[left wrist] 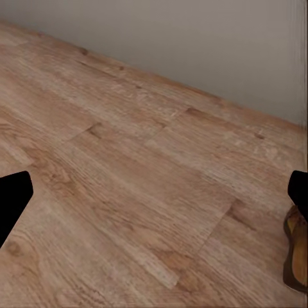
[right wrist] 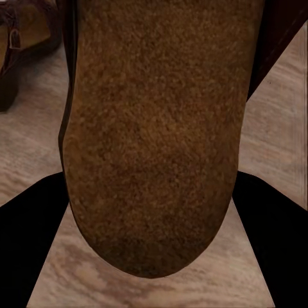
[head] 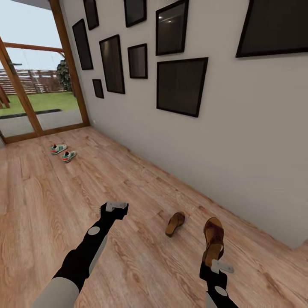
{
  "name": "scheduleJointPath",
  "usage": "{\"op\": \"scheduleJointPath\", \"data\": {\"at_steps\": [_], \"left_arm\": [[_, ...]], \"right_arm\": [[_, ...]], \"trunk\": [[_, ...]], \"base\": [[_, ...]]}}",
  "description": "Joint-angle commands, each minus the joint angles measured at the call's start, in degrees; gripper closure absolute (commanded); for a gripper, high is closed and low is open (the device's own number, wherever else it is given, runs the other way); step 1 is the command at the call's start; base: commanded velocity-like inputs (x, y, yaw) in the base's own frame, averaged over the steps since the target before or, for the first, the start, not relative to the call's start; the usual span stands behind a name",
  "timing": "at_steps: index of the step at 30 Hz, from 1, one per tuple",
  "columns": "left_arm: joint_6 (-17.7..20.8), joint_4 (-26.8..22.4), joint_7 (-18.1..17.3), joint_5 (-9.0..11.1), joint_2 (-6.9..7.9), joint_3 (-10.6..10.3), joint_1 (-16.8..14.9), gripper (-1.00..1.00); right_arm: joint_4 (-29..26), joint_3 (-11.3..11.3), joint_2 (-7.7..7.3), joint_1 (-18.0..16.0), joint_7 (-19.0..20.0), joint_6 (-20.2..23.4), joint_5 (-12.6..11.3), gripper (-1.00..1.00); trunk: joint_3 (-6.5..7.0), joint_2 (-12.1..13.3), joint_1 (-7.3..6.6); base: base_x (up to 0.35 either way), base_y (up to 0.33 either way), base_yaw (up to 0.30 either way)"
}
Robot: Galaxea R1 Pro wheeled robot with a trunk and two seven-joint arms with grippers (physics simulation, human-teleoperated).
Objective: Pick up the two gym shoes and the two sandals from the corridor floor and place them onto the hallstand (shoe rack) in the corridor, making sure they are on the rack and not on the floor. Arrange them so the two gym shoes are next to each other and the two sandals are next to each other.
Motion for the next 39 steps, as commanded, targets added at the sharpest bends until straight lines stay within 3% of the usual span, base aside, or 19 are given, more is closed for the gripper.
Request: {"op": "scheduleJointPath", "data": {"at_steps": [1, 21, 39], "left_arm": [[0.3, -0.1, 0.0, 0.0, 0.02, 0.0, 0.0, -1.00], [0.3, -0.1, 0.0, 0.0, 0.01, 0.0, 0.0, -1.00], [0.3, -0.2, 0.0, 0.0, 0.00, 0.0, 0.0, -1.00]], "right_arm": [[0.0, -0.2, 0.05, 0.0, 0.2, -0.4, -0.4, 1.00], [0.0, -0.2, 0.05, 0.0, 0.1, -0.4, -0.4, 1.00], [0.1, -0.2, 0.05, -0.1, 0.1, -0.4, -0.5, 1.00]], "trunk": [[0.02, 0.0, -0.01], [1.41, 0.0, -0.01], [2.41, 0.0, -0.01]], "base": [[0.000, 0.000, -0.221], [0.028, 0.005, -0.221], [0.096, 0.139, -0.180]]}}
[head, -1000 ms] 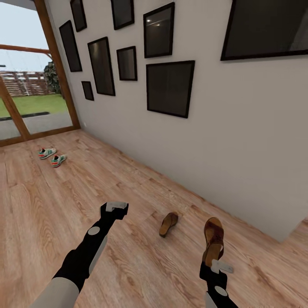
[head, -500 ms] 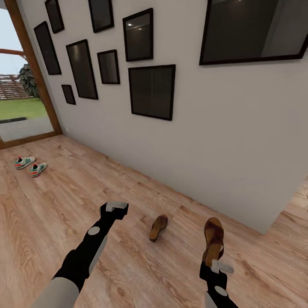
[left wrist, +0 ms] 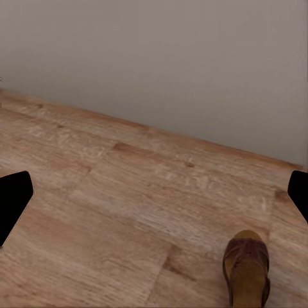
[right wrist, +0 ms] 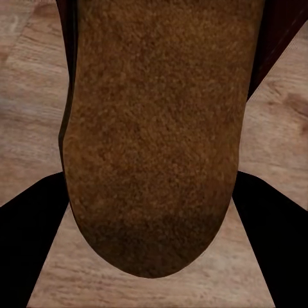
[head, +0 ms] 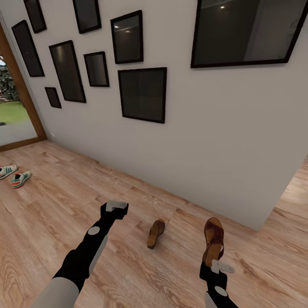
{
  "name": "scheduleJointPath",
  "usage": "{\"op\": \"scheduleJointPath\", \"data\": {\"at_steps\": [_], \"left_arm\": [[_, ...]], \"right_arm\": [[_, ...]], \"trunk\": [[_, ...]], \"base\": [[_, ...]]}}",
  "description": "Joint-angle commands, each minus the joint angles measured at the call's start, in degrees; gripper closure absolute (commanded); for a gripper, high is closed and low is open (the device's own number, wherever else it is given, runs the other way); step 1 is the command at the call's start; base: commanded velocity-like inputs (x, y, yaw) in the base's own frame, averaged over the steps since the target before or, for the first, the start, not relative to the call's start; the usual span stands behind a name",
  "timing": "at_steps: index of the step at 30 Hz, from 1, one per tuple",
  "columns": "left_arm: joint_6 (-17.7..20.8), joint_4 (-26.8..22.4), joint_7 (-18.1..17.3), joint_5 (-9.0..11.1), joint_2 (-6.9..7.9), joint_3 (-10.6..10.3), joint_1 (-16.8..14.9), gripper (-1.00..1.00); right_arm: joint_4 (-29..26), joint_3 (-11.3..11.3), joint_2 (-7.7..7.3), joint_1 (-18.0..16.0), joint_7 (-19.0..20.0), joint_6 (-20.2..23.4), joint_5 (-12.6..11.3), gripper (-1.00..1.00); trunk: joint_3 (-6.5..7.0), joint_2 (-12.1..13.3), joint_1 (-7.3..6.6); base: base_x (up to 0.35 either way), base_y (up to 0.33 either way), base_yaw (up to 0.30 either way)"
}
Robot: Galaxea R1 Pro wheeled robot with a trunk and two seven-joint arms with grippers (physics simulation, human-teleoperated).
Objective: Pick up the two gym shoes and the two sandals from the corridor floor and place them onto the hallstand (shoe rack) in the corridor, making sure they are on the rack and not on the floor. Arrange them so the two gym shoes are next to each other and the two sandals are next to each other.
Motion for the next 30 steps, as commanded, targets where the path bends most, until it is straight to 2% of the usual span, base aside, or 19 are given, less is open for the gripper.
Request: {"op": "scheduleJointPath", "data": {"at_steps": [1, 13, 23, 30], "left_arm": [[0.3, -0.1, 0.0, 0.0, -0.01, 0.0, 0.0, -1.00], [0.3, -0.1, 0.0, 0.0, 0.03, 0.0, 0.0, -1.00], [0.3, -0.1, 0.0, 0.0, 0.01, 0.0, 0.0, -1.00], [0.3, -0.1, 0.0, 0.0, -0.01, 0.0, 0.0, -1.00]], "right_arm": [[0.0, -0.2, 0.04, 0.0, 0.2, -0.4, -0.4, 1.00], [0.0, -0.2, 0.04, 0.0, 0.2, -0.3, -0.4, 1.00], [0.0, -0.2, 0.04, 0.0, 0.2, -0.3, -0.4, 1.00], [0.0, -0.2, 0.04, 0.0, 0.2, -0.4, -0.4, 1.00]], "trunk": [[-0.05, 0.0, 0.00], [-0.04, 0.0, 0.00], [0.28, 0.0, 0.00], [0.53, 0.0, 0.00]], "base": [[0.038, 0.224, -0.012], [0.006, 0.230, -0.007], [0.009, 0.229, -0.248], [0.155, 0.244, -0.282]]}}
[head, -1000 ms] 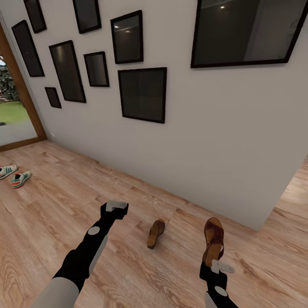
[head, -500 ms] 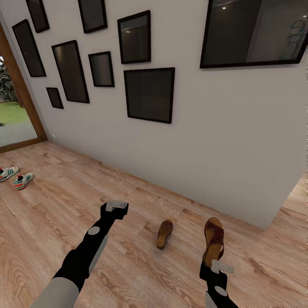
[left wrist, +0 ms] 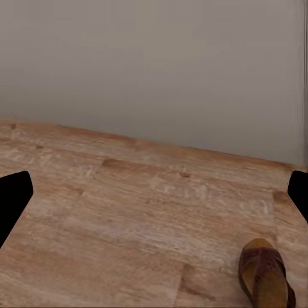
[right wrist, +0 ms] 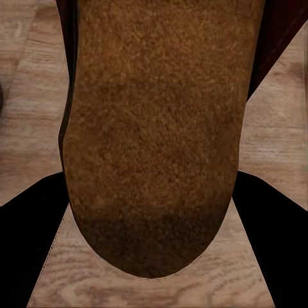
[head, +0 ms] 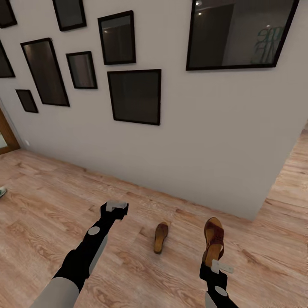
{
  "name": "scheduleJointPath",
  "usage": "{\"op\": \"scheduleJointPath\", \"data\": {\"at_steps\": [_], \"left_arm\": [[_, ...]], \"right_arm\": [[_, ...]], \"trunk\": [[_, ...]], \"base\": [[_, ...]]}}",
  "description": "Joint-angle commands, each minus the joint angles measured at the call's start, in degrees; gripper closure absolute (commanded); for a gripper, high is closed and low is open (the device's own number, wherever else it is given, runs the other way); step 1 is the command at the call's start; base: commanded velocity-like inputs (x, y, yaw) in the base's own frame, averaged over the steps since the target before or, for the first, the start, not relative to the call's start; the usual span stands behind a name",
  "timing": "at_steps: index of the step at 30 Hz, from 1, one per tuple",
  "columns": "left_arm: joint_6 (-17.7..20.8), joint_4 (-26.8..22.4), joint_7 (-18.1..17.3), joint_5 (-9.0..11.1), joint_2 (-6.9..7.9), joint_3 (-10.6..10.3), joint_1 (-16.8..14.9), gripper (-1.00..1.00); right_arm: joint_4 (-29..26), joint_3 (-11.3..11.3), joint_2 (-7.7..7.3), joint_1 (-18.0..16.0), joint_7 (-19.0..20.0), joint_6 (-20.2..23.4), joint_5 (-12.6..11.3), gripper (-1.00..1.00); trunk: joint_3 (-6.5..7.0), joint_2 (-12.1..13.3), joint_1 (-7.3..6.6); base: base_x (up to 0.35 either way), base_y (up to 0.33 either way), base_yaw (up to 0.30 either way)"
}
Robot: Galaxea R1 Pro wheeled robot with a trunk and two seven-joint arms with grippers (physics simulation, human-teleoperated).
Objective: Pick up the two gym shoes and the two sandals from the corridor floor and place them onto the hallstand (shoe rack) in the corridor, making sure they are on the rack and not on the floor. Arrange them so the two gym shoes are next to each other and the two sandals are next to each other.
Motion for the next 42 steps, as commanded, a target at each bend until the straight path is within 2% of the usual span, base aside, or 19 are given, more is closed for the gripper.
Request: {"op": "scheduleJointPath", "data": {"at_steps": [1, 12, 18, 25, 31, 37, 42], "left_arm": [[0.3, -0.1, 0.0, 0.0, 0.01, 0.0, 0.0, -1.00], [0.3, -0.1, 0.0, 0.0, 0.01, 0.0, 0.0, -1.00], [0.3, -0.1, 0.0, 0.0, 0.06, 0.0, 0.0, -1.00], [0.5, -0.1, 0.0, 0.2, 0.01, 0.0, 0.0, -1.00], [0.5, 0.0, -0.1, 0.6, -0.07, 0.0, 0.4, -1.00], [1.7, -0.1, -0.1, 2.8, -0.07, 0.0, 0.5, -1.00], [3.7, 0.0, -0.1, 3.5, -0.17, -0.1, 0.5, -1.00]], "right_arm": [[0.0, -0.2, 0.05, 0.0, 0.2, -0.4, -0.4, 1.00], [0.0, -0.2, 0.05, 0.0, 0.2, -0.4, -0.4, 1.00], [0.0, -0.2, 0.05, 0.0, 0.1, -0.3, -0.5, 1.00], [0.0, -0.2, 0.05, 0.0, 0.1, -0.3, -0.5, 1.00], [0.0, -0.2, 0.05, 0.0, 0.1, -0.1, -0.5, 1.00], [0.1, -0.2, 0.05, 0.0, 0.1, 0.0, -0.5, 1.00], [0.1, -0.2, 0.05, 0.0, 0.1, 0.1, -0.4, 1.00]], "trunk": [[-0.02, 0.0, 0.01], [0.38, 0.0, 0.01], [0.43, 0.0, 0.01], [0.43, 0.0, 0.01], [0.43, 0.0, 0.01], [0.43, 0.0, 0.01], [0.43, 0.0, 0.01]], "base": [[0.196, 0.249, -0.282], [0.205, 0.245, -0.277], [0.183, 0.173, -0.074], [0.063, 0.050, -0.034], [0.002, 0.001, -0.251], [0.000, 0.000, -0.292], [0.000, 0.000, -0.289]]}}
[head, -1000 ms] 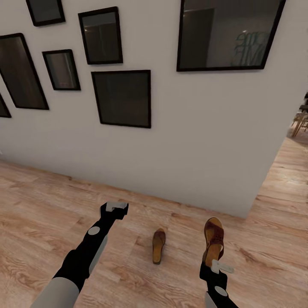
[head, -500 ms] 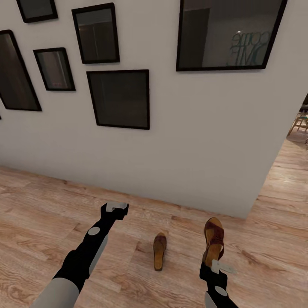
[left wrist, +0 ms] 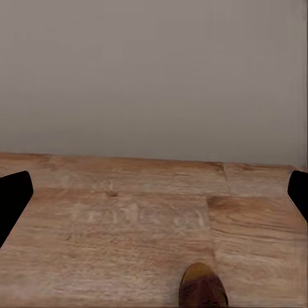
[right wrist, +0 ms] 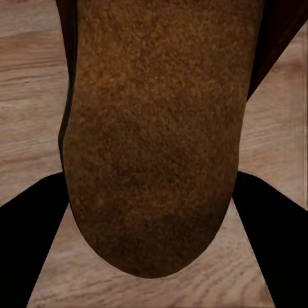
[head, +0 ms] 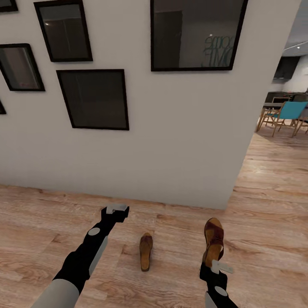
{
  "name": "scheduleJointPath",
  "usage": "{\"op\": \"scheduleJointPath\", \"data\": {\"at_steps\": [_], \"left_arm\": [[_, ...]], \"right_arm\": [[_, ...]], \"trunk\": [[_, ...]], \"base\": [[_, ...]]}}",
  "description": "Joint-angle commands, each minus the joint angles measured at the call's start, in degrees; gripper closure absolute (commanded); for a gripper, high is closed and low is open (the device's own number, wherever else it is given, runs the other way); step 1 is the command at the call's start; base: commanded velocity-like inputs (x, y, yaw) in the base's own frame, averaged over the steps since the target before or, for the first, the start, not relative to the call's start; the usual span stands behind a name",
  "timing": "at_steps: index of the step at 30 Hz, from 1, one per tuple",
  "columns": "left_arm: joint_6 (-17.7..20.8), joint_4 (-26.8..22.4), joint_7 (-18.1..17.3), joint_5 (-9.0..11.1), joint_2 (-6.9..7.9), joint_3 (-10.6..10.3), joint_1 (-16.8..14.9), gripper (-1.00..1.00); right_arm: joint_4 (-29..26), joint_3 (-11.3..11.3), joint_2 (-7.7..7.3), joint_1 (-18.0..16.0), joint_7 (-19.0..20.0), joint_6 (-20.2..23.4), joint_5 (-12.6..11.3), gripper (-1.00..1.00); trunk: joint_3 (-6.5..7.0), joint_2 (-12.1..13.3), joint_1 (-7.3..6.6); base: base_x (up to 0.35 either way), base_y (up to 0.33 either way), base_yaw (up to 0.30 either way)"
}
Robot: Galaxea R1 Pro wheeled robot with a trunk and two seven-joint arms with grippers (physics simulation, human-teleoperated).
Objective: Pick up the two gym shoes and the two sandals from the corridor floor and place them onto the hallstand (shoe rack) in the corridor, making sure they are on the rack and not on the floor. Arrange them so the two gym shoes are next to each other and the two sandals are next to each other.
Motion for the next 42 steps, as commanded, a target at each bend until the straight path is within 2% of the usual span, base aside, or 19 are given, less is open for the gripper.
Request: {"op": "scheduleJointPath", "data": {"at_steps": [1, 3, 8, 14, 27, 32, 37, 38, 39, 42], "left_arm": [[0.5, -0.1, -0.1, 0.4, -0.07, 0.0, 0.0, -1.00], [0.8, -0.1, -0.2, 0.4, -1.20, -0.1, 0.0, -1.00], [0.9, 0.1, 0.1, 0.3, -1.88, -0.3, 0.1, -1.00], [0.9, 2.3, 0.1, 0.1, -1.78, -0.1, 0.2, -1.00], [0.7, 2.5, -0.1, 0.3, -1.80, -0.1, 0.2, -1.00], [-0.1, 2.7, -0.1, 0.5, -1.75, 0.0, 0.2, -1.00], [-4.2, 3.0, -0.1, 0.4, -1.70, 0.1, 0.2, -1.00], [-6.3, 3.7, -0.2, 0.4, -1.68, 0.1, 0.2, -1.00], [-10.2, 5.8, -0.2, 0.5, -1.69, 0.2, 0.2, -1.00], [-15.0, 10.0, -0.1, 0.4, -1.67, 0.3, 0.1, -1.00]], "right_arm": [[0.0, -0.2, 0.05, 0.0, 0.2, -0.4, -0.5, 1.00], [-0.1, 0.0, 0.05, 0.0, 0.2, -0.2, -0.3, 1.00], [-0.2, 0.0, -0.02, 0.0, 0.3, -0.1, 0.3, 1.00], [-0.1, 0.0, -0.02, 0.0, 0.5, 0.0, 0.4, 1.00], [-0.2, 0.0, -0.04, -0.1, 0.4, 0.3, 0.6, 1.00], [-0.1, -0.1, -0.18, 0.0, 0.5, 0.4, 0.6, 1.00], [-0.2, -0.2, -0.26, -0.1, 0.6, 0.4, 0.5, 1.00], [-0.2, -0.3, -0.28, 0.0, 0.6, 0.4, 0.5, 1.00], [-0.2, -0.3, -0.29, 0.0, 0.6, 0.4, 0.5, 1.00], [-0.2, -0.3, -0.34, 0.0, 0.6, 0.5, 0.4, 1.00]], "trunk": [[-0.05, 0.0, -0.01], [-0.05, 0.0, -0.01], [-0.05, 0.0, -0.01], [-0.05, 0.0, -0.01], [-0.05, 0.0, -0.01], [-0.05, 0.0, -0.01], [-0.05, 0.0, -0.01], [-0.05, 0.0, -0.01], [-0.05, 0.0, -0.01], [-0.05, 0.0, -0.01]], "base": [[0.000, 0.000, -0.259], [0.000, 0.000, -0.159], [0.051, -0.044, -0.042], [0.161, -0.182, -0.007], [0.192, -0.281, 0.000], [0.060, -0.086, 0.000], [0.007, -0.010, 0.000], [0.002, -0.003, 0.000], [0.001, -0.001, 0.000], [0.000, 0.000, 0.000]]}}
